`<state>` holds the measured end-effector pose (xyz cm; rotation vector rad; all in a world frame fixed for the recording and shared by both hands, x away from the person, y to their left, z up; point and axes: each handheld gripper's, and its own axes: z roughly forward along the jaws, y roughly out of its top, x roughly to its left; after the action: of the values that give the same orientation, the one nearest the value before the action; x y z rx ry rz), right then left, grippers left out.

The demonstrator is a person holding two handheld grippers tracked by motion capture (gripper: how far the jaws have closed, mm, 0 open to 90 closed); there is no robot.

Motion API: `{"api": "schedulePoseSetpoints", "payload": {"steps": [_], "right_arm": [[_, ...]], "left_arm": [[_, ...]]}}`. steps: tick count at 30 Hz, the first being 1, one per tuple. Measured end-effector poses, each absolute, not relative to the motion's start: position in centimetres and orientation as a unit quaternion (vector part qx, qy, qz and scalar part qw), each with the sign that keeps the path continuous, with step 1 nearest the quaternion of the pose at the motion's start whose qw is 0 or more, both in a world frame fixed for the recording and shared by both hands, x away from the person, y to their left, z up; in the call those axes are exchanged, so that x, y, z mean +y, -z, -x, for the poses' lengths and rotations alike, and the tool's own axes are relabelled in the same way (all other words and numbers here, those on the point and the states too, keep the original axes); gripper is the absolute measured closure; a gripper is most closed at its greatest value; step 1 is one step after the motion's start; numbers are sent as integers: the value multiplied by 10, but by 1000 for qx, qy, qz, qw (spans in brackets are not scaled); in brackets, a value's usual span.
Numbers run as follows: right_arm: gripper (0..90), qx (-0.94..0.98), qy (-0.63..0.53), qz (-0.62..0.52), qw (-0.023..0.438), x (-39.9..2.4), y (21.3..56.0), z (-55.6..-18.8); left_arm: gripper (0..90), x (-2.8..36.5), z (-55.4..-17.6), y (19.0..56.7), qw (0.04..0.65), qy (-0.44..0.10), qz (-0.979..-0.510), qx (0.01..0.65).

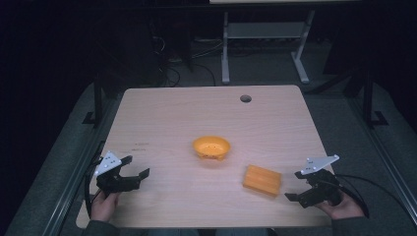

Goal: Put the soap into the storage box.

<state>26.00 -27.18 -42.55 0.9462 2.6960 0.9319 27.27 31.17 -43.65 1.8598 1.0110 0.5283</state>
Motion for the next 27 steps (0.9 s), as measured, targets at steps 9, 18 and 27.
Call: {"api": "schedulePoseSetpoints", "payload": {"steps": [9, 18, 27], "right_arm": [[151, 904, -304, -293, 62, -254, 415, -271], [146, 912, -295, -279, 54, -239, 414, -281], [145, 921, -283, -262, 53, -225, 416, -289]], "left_arm": [[141, 313, -273, 436, 462, -216, -756, 410], [141, 312, -273, 436, 463, -216, -754, 412], [141, 313, -273, 436, 465, -216, -752, 413]]}}
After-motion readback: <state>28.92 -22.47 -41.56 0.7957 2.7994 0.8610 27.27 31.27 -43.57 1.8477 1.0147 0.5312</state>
